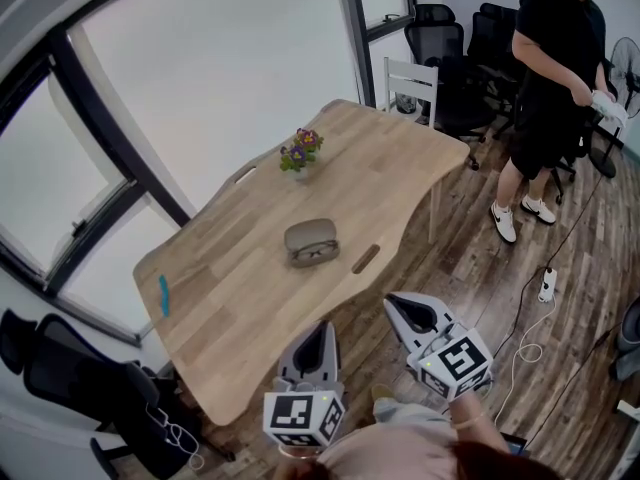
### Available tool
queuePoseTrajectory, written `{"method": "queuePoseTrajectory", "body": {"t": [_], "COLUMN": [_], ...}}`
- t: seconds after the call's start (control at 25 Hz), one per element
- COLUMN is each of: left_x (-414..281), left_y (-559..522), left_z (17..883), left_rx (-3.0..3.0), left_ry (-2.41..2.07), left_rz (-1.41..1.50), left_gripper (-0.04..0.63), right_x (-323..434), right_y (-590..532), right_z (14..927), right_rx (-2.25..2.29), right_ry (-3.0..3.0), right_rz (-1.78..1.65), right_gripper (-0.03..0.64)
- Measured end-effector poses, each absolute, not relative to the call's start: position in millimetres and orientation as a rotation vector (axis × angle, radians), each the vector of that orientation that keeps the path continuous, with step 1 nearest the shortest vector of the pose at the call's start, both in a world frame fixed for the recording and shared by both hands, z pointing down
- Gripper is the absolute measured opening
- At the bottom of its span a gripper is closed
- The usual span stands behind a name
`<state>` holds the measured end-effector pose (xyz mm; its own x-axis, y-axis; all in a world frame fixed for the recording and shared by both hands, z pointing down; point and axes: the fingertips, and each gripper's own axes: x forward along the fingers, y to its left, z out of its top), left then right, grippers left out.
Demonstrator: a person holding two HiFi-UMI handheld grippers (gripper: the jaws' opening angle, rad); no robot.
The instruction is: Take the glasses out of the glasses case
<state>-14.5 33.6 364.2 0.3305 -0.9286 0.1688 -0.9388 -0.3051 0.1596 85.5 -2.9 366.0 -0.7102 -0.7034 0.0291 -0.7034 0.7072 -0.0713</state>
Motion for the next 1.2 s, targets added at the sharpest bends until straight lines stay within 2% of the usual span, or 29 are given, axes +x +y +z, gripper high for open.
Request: {"method": "queuePoseTrajectory", "body": {"t": [1.2], "left_x": [-12.6], "left_y": [-17.9], "left_z": [381.2], "left_rx": [2.261], "left_ry": [-1.775], "left_rz": [0.104], "left_gripper": [0.002], "right_x": [81.3], "right_y": [-68.0], "right_z": [382.5], "right_rx": [-1.058], "right_ry": [2.931], "right_rz": [-0.182], "right_gripper": [0.002]}}
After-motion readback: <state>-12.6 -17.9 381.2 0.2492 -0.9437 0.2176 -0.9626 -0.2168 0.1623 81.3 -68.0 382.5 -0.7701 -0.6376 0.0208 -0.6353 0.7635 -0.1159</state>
